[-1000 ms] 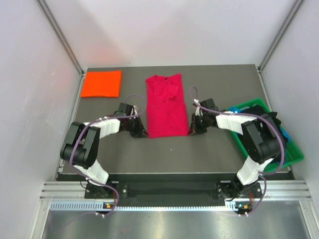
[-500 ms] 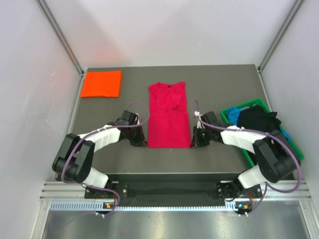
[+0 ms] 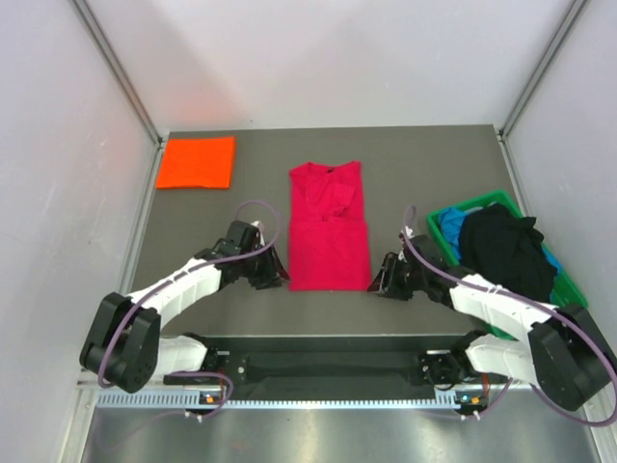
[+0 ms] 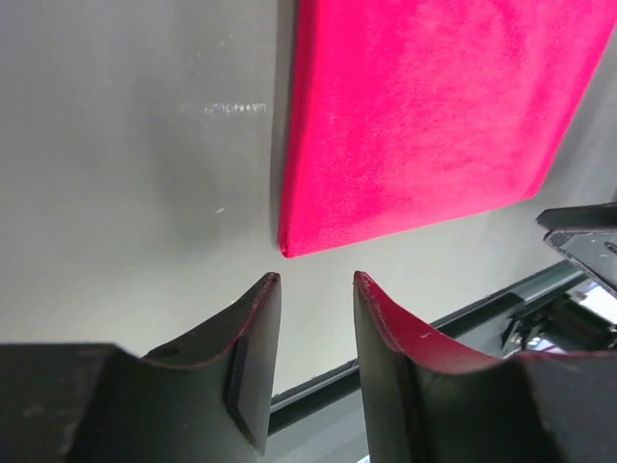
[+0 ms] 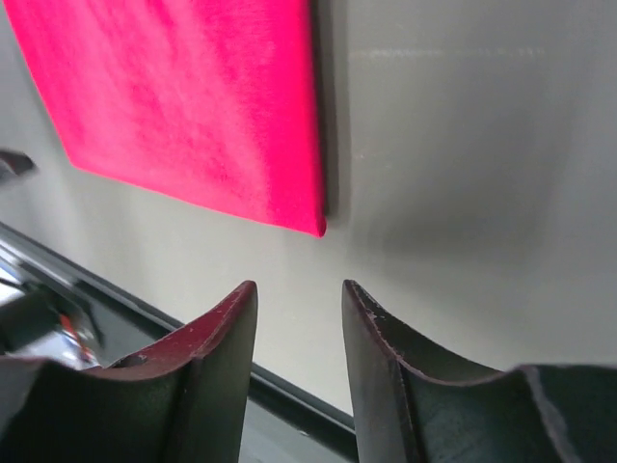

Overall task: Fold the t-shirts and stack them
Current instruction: Fold the tshirt

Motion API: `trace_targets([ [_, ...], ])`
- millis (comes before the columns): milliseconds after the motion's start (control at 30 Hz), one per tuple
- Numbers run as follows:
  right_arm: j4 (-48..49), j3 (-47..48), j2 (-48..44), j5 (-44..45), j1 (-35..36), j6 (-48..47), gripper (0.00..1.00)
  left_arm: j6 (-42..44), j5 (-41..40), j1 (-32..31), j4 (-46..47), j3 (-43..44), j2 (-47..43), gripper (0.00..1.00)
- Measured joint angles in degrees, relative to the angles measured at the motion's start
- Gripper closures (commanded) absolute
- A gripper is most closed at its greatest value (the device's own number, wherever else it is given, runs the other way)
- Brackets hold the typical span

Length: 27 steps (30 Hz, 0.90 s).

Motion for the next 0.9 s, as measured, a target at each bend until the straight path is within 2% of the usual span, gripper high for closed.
trace_targets([
  [167,3.4,-2.7,-0.9,1.0,0.1,7.3,0.54,-3.8,1.0,0.0,3.5,-3.6,0.0,0.57],
  [433,11.2,-7.1,0.0,3.4,1.3,16.3,0.55,-7.6,1.3,-0.1,8.8,-6.6,1.8,0.58],
  [900,17.2,-9.3,0.4,9.0,2.8,21.9,0.64,-9.1,2.0,-1.3,12.8,-6.8,5.0,0.65],
])
